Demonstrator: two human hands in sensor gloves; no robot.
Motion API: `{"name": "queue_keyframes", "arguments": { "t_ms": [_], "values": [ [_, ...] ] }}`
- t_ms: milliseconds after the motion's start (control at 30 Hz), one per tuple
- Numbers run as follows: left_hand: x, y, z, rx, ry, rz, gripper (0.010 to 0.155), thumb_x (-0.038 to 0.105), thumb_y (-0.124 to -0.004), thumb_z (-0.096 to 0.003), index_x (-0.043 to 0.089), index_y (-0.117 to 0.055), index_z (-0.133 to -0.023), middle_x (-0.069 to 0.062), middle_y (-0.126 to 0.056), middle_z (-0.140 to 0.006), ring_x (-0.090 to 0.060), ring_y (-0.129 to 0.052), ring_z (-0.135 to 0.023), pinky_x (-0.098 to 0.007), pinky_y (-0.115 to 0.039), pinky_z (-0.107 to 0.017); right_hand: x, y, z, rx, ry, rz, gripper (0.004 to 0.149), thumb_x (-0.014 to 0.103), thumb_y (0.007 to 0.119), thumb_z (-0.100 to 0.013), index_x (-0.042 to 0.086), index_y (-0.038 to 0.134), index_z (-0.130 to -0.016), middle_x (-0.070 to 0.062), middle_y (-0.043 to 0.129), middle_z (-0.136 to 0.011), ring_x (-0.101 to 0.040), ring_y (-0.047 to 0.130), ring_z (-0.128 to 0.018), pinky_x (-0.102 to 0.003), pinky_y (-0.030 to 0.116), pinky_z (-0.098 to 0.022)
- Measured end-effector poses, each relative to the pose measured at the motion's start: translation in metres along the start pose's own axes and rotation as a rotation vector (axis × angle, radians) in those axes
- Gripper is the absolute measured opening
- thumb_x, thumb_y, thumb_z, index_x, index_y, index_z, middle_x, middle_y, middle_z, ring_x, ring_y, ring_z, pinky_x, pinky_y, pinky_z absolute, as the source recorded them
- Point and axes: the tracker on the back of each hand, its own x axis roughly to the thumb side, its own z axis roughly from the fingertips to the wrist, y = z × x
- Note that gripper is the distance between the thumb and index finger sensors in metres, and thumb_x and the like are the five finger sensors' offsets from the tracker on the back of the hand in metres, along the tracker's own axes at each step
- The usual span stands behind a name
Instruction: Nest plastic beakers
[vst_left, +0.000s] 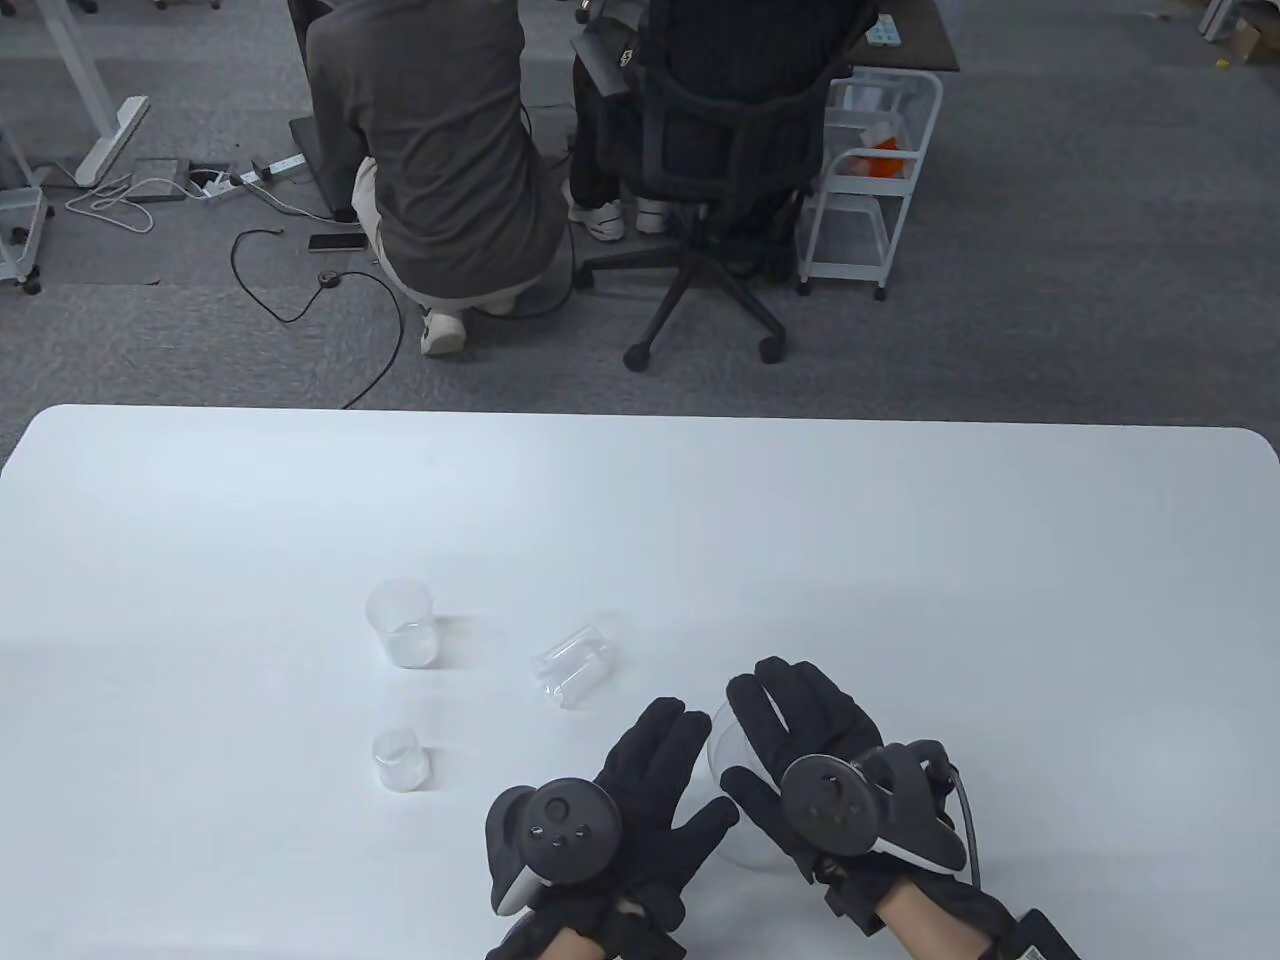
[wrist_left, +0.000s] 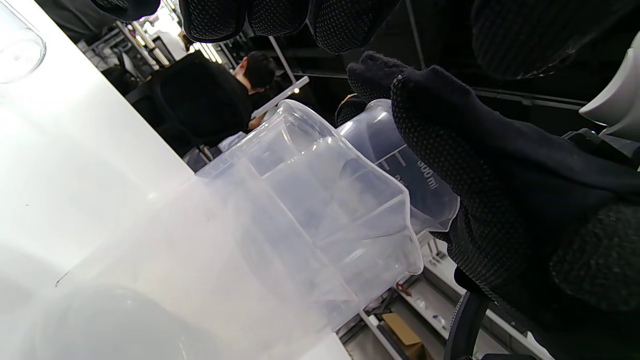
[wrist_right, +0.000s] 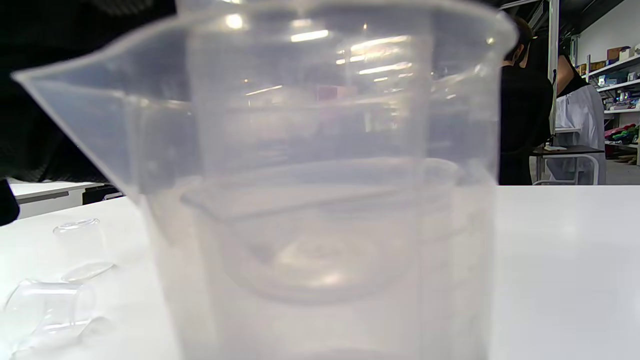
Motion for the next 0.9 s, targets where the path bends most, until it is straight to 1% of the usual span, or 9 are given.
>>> {"name": "queue_keyframes", "arguments": {
  "t_ms": [133,200,300,367,500,733,833,900],
  "values": [
    [0.000,0.000,0.000,-0.004,0.002,-0.001,0.080,0.065,-0.065,-0.0454,0.017,-0.049,-0.107,-0.019,-0.038,-0.114,-0.052,-0.050,-0.103,-0.069,-0.051,-0.067,-0.002,-0.002,0.004,-0.025,0.002,-0.041,0.074,0.059,0.062,-0.048,0.018,0.039,-0.105,-0.018,0.041,-0.116,-0.048,0.048,-0.102,-0.062,0.051,-0.069],
    [0.002,0.003,-0.001,-0.006,0.003,0.000,0.080,0.065,-0.066,-0.0455,0.017,-0.049,-0.107,-0.018,-0.038,-0.114,-0.052,-0.050,-0.103,-0.069,-0.050,-0.068,-0.004,-0.005,0.006,-0.054,0.009,-0.075,0.073,0.058,0.062,-0.048,0.017,0.040,-0.105,-0.018,0.042,-0.116,-0.048,0.049,-0.102,-0.061,0.051,-0.068],
    [0.004,0.012,-0.003,-0.010,0.013,0.012,0.080,0.065,-0.066,-0.0457,0.018,-0.048,-0.108,-0.018,-0.036,-0.114,-0.053,-0.048,-0.104,-0.070,-0.049,-0.068,-0.009,-0.008,0.011,-0.090,0.025,-0.121,0.073,0.058,0.063,-0.048,0.017,0.042,-0.104,-0.018,0.044,-0.115,-0.048,0.051,-0.101,-0.061,0.052,-0.068],
    [0.005,0.022,-0.005,-0.017,0.027,0.013,0.079,0.064,-0.066,-0.0458,0.018,-0.048,-0.108,-0.017,-0.035,-0.115,-0.053,-0.046,-0.104,-0.071,-0.048,-0.068,-0.012,-0.010,0.014,-0.115,0.037,-0.162,0.073,0.059,0.063,-0.048,0.017,0.043,-0.104,-0.018,0.045,-0.115,-0.047,0.052,-0.101,-0.061,0.053,-0.068],
    [0.004,0.053,-0.008,-0.006,0.053,-0.034,0.080,0.064,-0.067,-0.0462,0.018,-0.048,-0.108,-0.017,-0.035,-0.115,-0.053,-0.044,-0.105,-0.071,-0.047,-0.068,-0.019,-0.013,0.022,-0.158,0.061,-0.260,0.074,0.060,0.064,-0.048,0.017,0.044,-0.104,-0.018,0.046,-0.115,-0.048,0.052,-0.101,-0.061,0.053,-0.068],
    [-0.007,0.115,-0.015,0.024,0.157,-0.121,0.081,0.064,-0.068,-0.0462,0.018,-0.046,-0.109,-0.017,-0.032,-0.116,-0.054,-0.041,-0.105,-0.072,-0.045,-0.069,-0.032,-0.011,0.031,-0.215,0.096,-0.402,0.073,0.059,0.064,-0.048,0.016,0.045,-0.104,-0.018,0.047,-0.115,-0.048,0.051,-0.102,-0.062,0.051,-0.069],
    [-0.013,0.139,-0.020,0.046,0.205,-0.171,0.080,0.063,-0.069,-0.0463,0.019,-0.046,-0.109,-0.017,-0.031,-0.116,-0.054,-0.040,-0.105,-0.072,-0.044,-0.069,-0.038,-0.008,0.036,-0.230,0.115,-0.460,0.073,0.060,0.064,-0.048,0.016,0.045,-0.104,-0.018,0.047,-0.115,-0.049,0.051,-0.102,-0.062,0.051,-0.069],
    [-0.016,0.152,-0.024,0.057,0.228,-0.208,0.080,0.062,-0.070,-0.0464,0.019,-0.045,-0.109,-0.016,-0.031,-0.116,-0.053,-0.040,-0.105,-0.071,-0.044,-0.069,-0.042,-0.005,0.039,-0.235,0.124,-0.487,0.074,0.060,0.065,-0.048,0.015,0.045,-0.104,-0.018,0.047,-0.115,-0.049,0.051,-0.102,-0.062,0.051,-0.068]
  ]
}}
